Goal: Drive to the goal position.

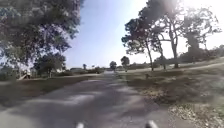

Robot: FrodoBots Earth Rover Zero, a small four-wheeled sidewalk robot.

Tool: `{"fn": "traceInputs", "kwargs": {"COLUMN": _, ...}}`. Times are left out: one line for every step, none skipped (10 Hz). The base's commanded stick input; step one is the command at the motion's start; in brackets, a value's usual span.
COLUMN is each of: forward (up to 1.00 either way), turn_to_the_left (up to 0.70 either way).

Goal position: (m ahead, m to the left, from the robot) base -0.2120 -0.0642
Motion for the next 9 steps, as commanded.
{"fn": "traceInputs", "kwargs": {"forward": 0.11, "turn_to_the_left": -0.01}}
{"fn": "traceInputs", "kwargs": {"forward": 0.10, "turn_to_the_left": -0.01}}
{"fn": "traceInputs", "kwargs": {"forward": 0.10, "turn_to_the_left": -0.01}}
{"fn": "traceInputs", "kwargs": {"forward": 0.11, "turn_to_the_left": -0.01}}
{"fn": "traceInputs", "kwargs": {"forward": 0.10, "turn_to_the_left": -0.01}}
{"fn": "traceInputs", "kwargs": {"forward": 0.10, "turn_to_the_left": -0.01}}
{"fn": "traceInputs", "kwargs": {"forward": 0.11, "turn_to_the_left": -0.01}}
{"fn": "traceInputs", "kwargs": {"forward": 0.11, "turn_to_the_left": -0.01}}
{"fn": "traceInputs", "kwargs": {"forward": 0.10, "turn_to_the_left": -0.01}}
